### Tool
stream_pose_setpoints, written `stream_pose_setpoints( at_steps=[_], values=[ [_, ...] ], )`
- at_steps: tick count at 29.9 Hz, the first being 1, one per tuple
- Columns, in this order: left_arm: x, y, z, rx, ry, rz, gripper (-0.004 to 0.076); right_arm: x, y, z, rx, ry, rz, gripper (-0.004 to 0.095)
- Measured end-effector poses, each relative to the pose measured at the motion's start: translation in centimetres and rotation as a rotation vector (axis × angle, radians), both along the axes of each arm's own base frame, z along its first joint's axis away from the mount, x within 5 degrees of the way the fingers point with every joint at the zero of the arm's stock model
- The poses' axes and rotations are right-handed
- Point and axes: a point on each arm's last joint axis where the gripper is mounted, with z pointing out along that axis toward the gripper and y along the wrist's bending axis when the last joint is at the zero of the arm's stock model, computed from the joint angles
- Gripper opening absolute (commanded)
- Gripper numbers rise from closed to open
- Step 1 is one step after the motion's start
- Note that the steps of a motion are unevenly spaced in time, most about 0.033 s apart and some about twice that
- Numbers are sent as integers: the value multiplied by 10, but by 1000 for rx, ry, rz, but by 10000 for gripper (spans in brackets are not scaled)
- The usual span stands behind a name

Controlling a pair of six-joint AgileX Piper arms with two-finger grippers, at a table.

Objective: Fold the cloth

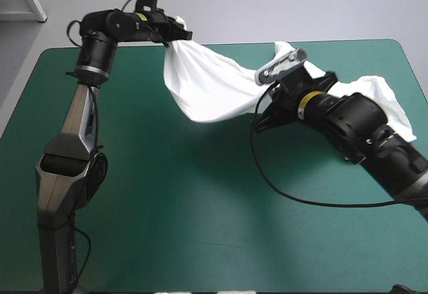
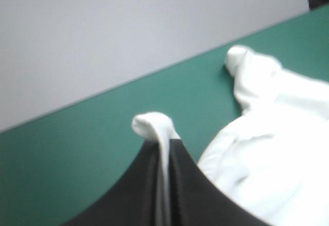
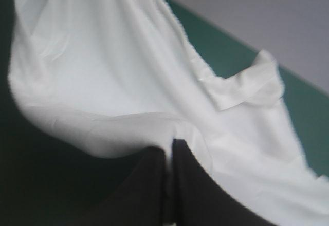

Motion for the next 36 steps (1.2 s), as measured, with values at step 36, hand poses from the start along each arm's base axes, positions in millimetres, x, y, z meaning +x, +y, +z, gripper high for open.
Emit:
stream_pose_setpoints(
  at_steps=[36],
  values=[
    [-324,112,251,123,-795,366,19,-101,-64,223,350,-813,163,-18]
  ],
)
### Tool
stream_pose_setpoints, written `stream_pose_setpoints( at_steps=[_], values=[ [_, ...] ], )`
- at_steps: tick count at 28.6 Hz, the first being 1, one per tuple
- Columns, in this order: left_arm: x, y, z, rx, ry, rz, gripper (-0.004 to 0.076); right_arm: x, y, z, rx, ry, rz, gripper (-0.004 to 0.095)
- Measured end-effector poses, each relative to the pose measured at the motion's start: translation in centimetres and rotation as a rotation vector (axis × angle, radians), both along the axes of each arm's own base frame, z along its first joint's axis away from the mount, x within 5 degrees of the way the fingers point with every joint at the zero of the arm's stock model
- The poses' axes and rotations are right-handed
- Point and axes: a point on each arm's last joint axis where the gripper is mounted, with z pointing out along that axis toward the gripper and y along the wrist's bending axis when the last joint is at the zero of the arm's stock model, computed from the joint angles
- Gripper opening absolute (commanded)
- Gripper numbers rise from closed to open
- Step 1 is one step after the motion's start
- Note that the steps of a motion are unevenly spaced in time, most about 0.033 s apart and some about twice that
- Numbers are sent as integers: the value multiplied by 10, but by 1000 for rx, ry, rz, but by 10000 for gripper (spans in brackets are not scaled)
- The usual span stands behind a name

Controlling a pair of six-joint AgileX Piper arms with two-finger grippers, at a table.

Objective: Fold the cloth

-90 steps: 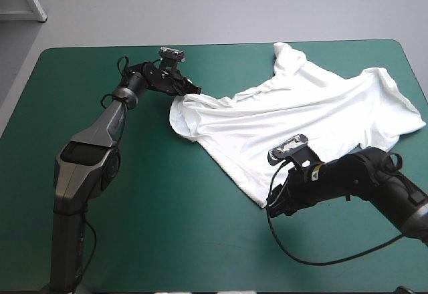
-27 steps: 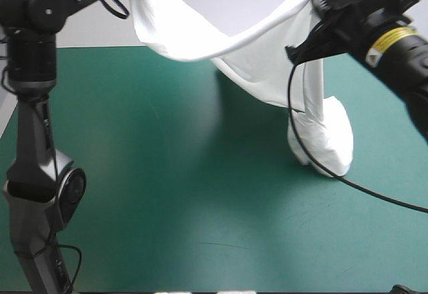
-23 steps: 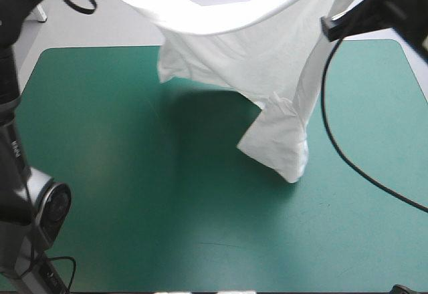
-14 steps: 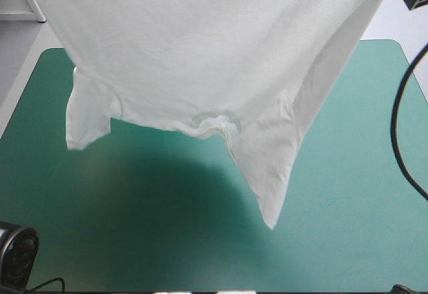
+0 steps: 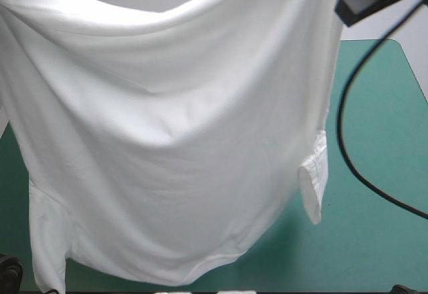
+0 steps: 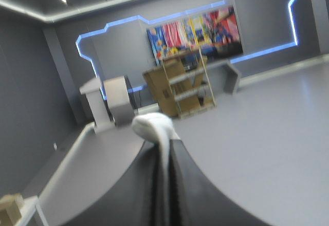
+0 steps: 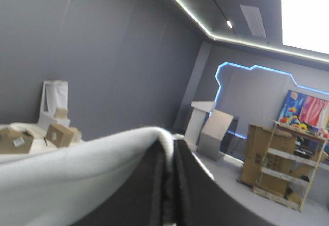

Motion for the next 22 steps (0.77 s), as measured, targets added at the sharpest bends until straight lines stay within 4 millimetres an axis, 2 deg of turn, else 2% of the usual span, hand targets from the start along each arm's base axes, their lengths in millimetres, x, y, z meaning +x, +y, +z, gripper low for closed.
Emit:
stream_pose_setpoints(
  at_steps=[2,6,8,10,12,15,18,19,22],
  values=[
    [34,-8,-14,24,86,5,19,25,15,-9,-43,31,-49,-18],
    [103,-24,-46,42,190,2,19,90,55,-37,-105,97,-165,-18],
    [130,-30,-57,32,194,-2,19,120,75,-51,-115,90,-200,-18],
    [146,-34,-61,17,156,-3,19,138,90,-59,-109,52,-199,-17],
    [155,-35,-60,9,109,7,19,143,97,-57,-75,-24,-177,-18],
    [154,-34,-50,-2,3,15,19,137,90,-41,4,-136,-153,-18],
    [144,-31,-34,-1,-118,33,19,124,69,-20,72,-245,-174,-18],
    [135,-29,-24,-1,-187,43,19,116,52,-8,104,-284,-209,-18],
    [129,-26,-18,17,-234,70,19,114,29,-1,136,-275,-259,-18]
  ],
)
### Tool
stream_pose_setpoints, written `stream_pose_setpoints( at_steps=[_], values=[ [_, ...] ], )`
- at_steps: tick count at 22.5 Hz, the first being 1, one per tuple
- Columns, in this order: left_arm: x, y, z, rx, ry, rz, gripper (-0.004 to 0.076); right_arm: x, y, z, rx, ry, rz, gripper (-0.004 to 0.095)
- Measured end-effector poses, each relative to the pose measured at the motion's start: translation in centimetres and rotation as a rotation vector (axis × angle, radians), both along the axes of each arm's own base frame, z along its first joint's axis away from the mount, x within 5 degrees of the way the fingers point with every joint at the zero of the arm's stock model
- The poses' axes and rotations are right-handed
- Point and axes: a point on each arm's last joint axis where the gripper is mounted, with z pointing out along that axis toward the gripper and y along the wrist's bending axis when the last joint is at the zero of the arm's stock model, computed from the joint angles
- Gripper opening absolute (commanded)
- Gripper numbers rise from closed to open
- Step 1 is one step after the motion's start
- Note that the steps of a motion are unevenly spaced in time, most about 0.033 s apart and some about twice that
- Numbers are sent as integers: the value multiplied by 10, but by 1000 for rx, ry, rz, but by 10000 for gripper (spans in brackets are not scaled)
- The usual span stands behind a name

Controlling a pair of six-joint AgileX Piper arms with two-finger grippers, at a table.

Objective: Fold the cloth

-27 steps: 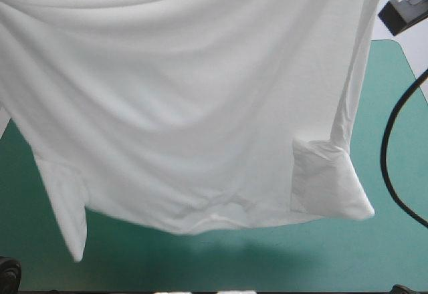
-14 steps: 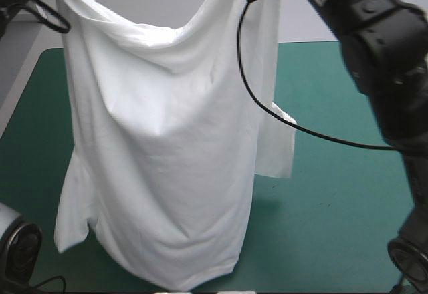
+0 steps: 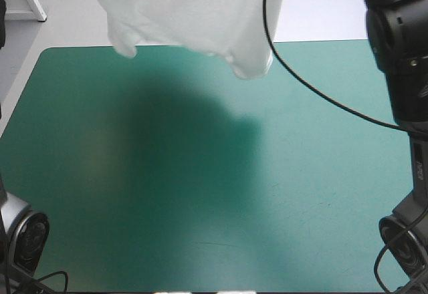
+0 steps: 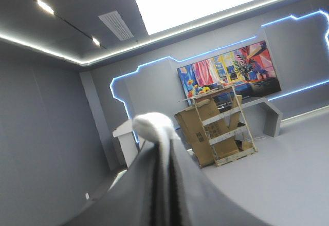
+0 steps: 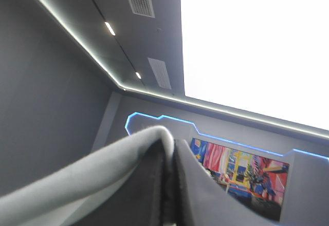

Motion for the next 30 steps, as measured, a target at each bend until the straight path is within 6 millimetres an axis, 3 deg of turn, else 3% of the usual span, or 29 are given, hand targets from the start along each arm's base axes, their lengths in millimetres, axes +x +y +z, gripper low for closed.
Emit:
stream_pose_setpoints(
  at_steps=[3,5,6,7,8,9,10,11,12,15,16,18,26,28,30],
  values=[
    [7,0,-4,25,13,34,19,14,-19,-6,40,99,-32,-18],
    [29,-2,-19,48,101,60,19,46,-35,-26,85,272,-47,-18],
    [50,-5,-38,60,214,72,19,75,-41,-48,111,418,-41,-18],
    [63,-6,-52,63,290,82,19,89,-42,-60,114,488,-39,-18],
    [93,-7,-83,59,449,93,19,122,-42,-90,115,642,-31,-18],
    [109,-7,-102,47,538,96,19,135,-41,-104,117,704,-22,-18],
    [141,-3,-144,21,710,95,19,165,-37,-139,103,853,-24,-18],
    [154,-2,-161,7,774,90,19,175,-35,-153,94,909,-26,-18],
    [182,3,-204,-32,915,71,19,200,-29,-189,78,1043,-34,-17],
    [213,13,-272,-44,1162,57,19,234,-19,-265,43,1352,-52,-17],
    [214,14,-281,-25,1215,54,19,237,-17,-284,23,1450,-49,-17],
    [211,12,-293,-3,1315,35,19,237,-12,-302,9,1559,-10,-17],
    [186,9,-317,-11,1518,-11,19,190,-12,-278,37,1636,80,-17],
    [174,9,-320,-14,1558,-17,19,169,-15,-275,30,1672,75,-17],
    [152,10,-323,-19,1606,-21,19,141,-19,-288,2,1754,58,-16]
  ],
)
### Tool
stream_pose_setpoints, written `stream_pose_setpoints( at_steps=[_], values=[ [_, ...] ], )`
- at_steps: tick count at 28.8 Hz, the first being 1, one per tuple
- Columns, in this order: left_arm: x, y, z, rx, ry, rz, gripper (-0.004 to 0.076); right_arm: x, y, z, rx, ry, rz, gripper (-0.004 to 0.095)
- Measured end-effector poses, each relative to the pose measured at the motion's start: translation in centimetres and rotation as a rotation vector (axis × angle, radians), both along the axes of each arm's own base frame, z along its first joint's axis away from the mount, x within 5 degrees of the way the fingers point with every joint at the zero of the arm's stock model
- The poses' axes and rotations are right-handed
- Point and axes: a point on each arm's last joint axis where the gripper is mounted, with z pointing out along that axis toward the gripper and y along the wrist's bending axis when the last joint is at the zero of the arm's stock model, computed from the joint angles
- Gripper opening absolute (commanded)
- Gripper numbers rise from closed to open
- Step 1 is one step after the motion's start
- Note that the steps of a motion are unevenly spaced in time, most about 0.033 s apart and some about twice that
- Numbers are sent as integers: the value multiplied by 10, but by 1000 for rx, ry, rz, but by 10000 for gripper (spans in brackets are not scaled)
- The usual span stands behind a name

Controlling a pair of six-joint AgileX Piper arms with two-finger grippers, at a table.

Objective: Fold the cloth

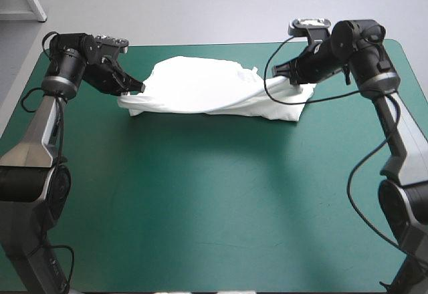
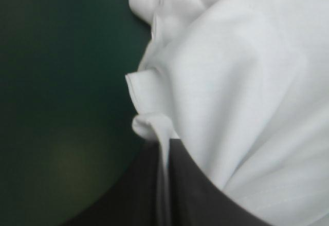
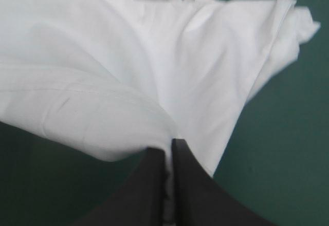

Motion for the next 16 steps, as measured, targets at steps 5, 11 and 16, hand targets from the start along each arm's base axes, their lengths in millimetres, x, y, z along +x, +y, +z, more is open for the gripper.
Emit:
stream_pose_setpoints(
  at_steps=[5,11,16],
  values=[
    [-68,5,2,1,58,-1,19,-64,-14,-18,-42,108,15,-16],
    [-161,12,-4,3,129,3,19,-144,-27,-36,-18,171,37,-11],
    [-219,17,-34,3,214,26,19,-200,-38,-61,-7,217,43,-11]
  ],
)
